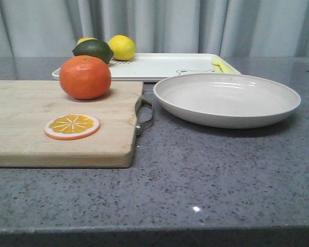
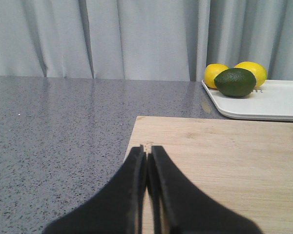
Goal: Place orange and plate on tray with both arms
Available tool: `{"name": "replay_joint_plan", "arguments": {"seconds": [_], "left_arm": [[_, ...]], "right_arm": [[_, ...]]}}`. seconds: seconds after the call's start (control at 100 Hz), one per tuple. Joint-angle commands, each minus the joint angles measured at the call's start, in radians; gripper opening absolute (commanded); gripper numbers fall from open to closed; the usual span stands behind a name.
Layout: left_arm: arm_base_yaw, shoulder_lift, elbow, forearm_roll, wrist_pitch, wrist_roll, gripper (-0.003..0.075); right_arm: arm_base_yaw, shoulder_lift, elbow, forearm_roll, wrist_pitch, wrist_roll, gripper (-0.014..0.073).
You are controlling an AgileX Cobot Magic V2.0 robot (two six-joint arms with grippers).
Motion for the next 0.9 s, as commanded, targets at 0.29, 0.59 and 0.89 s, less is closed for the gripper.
{"name": "replay_joint_plan", "arguments": {"seconds": [0.29,0.59,0.89], "left_arm": [[0.002,-0.032,0.023,0.001,-0.079,0.0,-0.0019],[0.002,-0.032,0.023,0.001,-0.083,0.0,-0.0019],[0.002,-0.032,0.023,0.001,-0.106,0.0,-0.0019]], "right_arm": [[-0.006,-0.021,-0.001,-0.01,-0.076,-0.006,-0.0068],[-0.006,-0.021,-0.001,-0.01,-0.076,-0.006,-0.0068],[-0.006,-0.021,-0.001,-0.01,-0.09,-0.006,-0.0068]]}}
